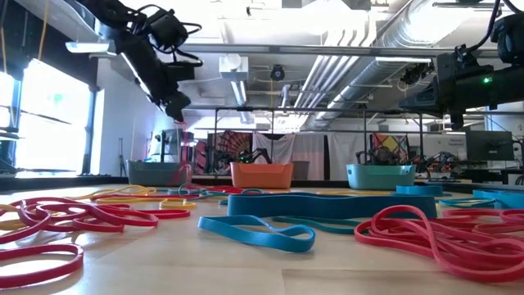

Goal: Sort rubber bands into baskets
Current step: Put the red rubber band into the blue bin

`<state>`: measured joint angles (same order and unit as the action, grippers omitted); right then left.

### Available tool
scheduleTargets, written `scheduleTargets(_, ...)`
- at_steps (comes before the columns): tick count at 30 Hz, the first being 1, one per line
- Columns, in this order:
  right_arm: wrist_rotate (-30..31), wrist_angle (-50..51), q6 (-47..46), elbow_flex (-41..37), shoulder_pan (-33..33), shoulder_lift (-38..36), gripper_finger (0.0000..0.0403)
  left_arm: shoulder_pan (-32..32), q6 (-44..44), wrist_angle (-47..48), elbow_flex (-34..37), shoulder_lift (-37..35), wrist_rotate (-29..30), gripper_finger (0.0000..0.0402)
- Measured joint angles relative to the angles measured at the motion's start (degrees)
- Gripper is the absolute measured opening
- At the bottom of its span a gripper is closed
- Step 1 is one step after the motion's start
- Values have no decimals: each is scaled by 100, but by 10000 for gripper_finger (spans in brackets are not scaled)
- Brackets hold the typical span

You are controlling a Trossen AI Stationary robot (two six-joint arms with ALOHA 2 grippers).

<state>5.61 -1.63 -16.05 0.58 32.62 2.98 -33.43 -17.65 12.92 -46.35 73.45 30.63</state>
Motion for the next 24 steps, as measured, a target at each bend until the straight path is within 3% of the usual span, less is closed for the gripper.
scheduleTargets(13,0,0,0,-2,2,-2,0,920,168,-568,-7,-2,246,0)
scheduleTargets(24,0,0,0,0,2,0,0,1729,332,-577,280,251,-584,0)
